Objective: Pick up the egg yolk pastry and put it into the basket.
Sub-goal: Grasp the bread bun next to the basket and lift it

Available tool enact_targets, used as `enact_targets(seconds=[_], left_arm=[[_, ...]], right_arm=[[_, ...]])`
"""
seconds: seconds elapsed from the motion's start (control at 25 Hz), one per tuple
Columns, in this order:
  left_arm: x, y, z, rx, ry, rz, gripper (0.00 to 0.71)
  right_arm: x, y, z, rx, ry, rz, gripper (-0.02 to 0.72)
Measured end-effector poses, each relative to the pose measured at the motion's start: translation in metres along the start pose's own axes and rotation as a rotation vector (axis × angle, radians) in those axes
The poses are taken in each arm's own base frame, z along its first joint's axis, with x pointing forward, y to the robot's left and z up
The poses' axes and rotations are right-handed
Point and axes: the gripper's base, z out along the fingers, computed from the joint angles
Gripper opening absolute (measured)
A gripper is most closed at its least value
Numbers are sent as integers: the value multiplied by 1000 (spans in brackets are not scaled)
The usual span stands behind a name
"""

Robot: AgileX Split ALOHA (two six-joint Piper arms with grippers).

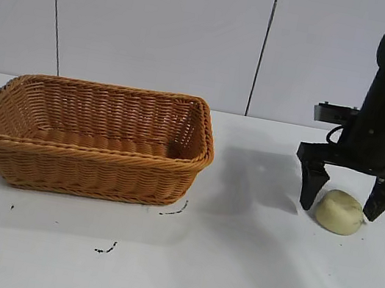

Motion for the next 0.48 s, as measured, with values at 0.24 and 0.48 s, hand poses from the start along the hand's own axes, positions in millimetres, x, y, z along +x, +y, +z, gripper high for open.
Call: enact_targets(seconds=[0.24,0.48], left_arm=[[0,0,0,0,0,0,693],[0,0,0,0,0,0,693]], right_arm=[[1,0,1,-2,9,1,680],[1,0,1,-2,9,1,391]])
